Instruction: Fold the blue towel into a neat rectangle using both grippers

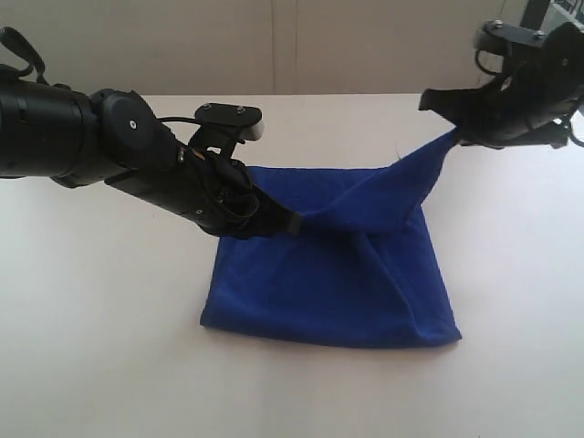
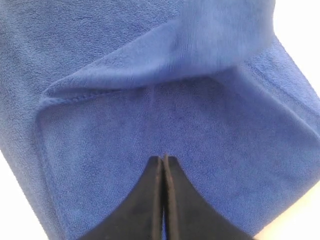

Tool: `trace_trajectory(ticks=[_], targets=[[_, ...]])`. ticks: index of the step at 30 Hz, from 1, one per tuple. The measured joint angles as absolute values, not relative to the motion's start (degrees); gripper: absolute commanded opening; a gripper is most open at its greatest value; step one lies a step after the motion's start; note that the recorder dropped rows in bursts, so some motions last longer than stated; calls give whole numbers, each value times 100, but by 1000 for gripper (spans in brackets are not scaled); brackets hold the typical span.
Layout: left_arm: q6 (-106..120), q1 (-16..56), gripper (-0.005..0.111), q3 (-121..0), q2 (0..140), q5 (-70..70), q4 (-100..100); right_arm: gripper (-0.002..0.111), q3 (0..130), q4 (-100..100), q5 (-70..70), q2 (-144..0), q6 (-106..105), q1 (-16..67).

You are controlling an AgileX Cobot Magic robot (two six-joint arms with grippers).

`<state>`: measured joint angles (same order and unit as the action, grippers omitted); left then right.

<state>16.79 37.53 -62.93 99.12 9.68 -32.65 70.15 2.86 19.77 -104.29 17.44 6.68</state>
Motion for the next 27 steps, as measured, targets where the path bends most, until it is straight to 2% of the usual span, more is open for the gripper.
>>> trace_trajectory(ticks=[4, 12, 19, 27], targets=[[1679, 3753, 0, -6293, 9912, 980, -3274, 0, 7015, 217, 2362, -10675, 1823, 412], [1679, 3753, 0, -6293, 9912, 967, -3274, 0, 7006, 205, 2673, -10943, 1398, 415], [1864, 3753, 0, -6438, 9977, 1066, -3274, 0, 7006, 266, 3020, -10567, 401, 729], [1972, 3753, 0, -6595, 10106, 1419, -3274, 0, 7006, 287, 2969, -10596, 227, 866]])
